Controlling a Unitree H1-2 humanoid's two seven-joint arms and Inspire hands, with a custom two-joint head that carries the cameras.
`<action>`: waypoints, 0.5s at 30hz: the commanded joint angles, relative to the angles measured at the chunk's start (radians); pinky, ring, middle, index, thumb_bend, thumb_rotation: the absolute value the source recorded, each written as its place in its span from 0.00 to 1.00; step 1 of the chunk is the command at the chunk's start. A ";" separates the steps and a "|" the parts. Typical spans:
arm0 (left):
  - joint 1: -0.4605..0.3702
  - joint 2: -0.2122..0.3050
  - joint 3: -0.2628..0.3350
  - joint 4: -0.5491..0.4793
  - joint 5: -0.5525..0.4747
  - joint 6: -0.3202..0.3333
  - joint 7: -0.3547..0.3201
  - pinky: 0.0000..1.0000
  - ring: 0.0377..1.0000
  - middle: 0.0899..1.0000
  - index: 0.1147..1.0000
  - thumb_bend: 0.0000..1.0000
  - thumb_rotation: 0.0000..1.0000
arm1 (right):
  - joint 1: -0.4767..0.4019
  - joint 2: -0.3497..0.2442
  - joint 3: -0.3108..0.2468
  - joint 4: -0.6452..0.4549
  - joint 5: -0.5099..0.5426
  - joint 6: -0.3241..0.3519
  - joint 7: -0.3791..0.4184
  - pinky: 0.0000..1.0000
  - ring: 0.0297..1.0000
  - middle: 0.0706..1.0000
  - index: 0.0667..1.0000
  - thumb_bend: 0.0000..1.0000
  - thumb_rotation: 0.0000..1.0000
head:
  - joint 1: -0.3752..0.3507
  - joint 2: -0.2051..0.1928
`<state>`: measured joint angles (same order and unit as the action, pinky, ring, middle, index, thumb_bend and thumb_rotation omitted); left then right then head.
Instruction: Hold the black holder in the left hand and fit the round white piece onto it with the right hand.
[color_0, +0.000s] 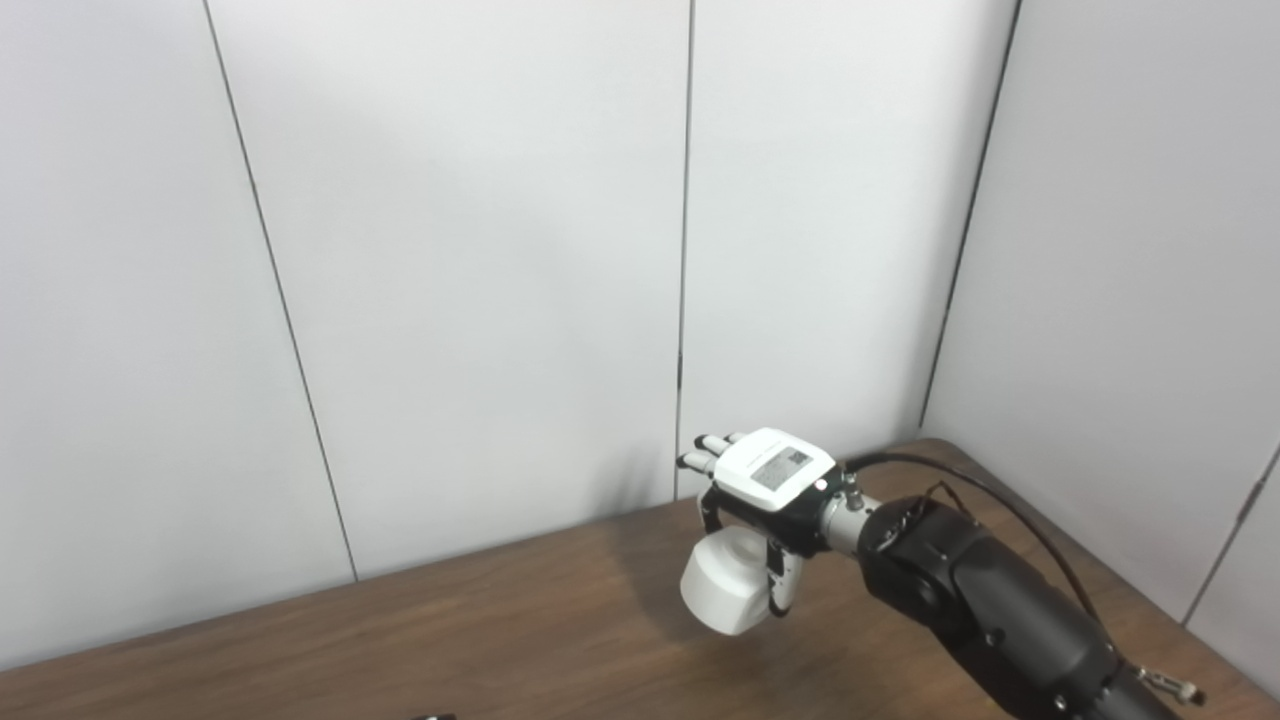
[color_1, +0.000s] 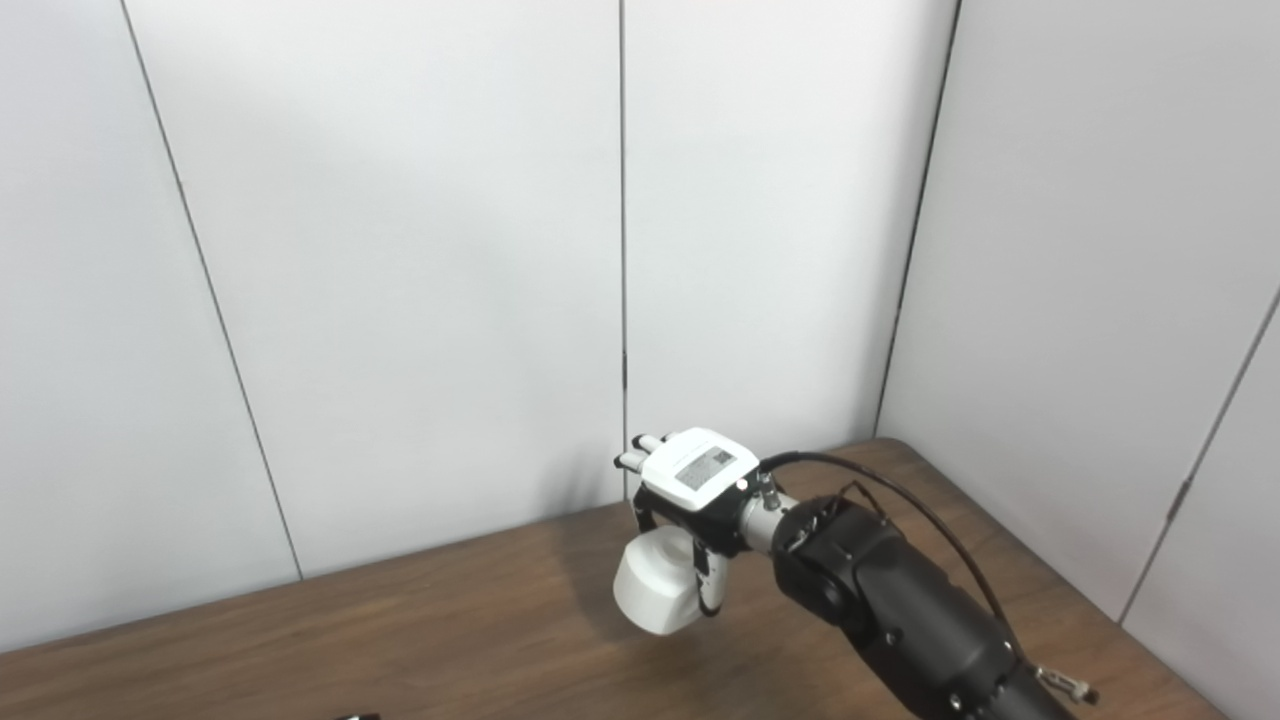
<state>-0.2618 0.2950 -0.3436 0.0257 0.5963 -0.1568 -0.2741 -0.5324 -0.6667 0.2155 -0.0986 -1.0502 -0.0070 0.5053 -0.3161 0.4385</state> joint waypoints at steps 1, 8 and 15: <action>-0.031 -0.005 0.010 -0.018 0.010 -0.007 0.033 1.00 0.98 0.96 0.41 0.51 0.04 | -0.028 0.005 -0.034 -0.060 0.006 0.047 0.001 0.94 1.00 0.96 0.45 0.51 0.13 | 0.004 0.006; -0.034 -0.023 0.014 -0.005 0.040 -0.036 0.078 1.00 0.95 0.93 0.41 0.51 0.04 | 0.007 0.094 -0.052 -0.174 0.003 0.132 0.047 0.86 1.00 0.96 0.45 0.51 0.13 | 0.040 0.041; -0.042 -0.023 0.017 -0.007 0.074 -0.023 0.082 1.00 0.97 0.95 0.41 0.51 0.04 | 0.051 0.201 -0.070 -0.234 0.027 0.176 0.028 0.87 1.00 0.98 0.45 0.51 0.13 | 0.077 0.056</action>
<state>-0.2634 0.2722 -0.3377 0.0334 0.6626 -0.1691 -0.2306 -0.4570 -0.4715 0.1725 -0.2875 -1.0339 0.1439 0.5620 -0.2393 0.4939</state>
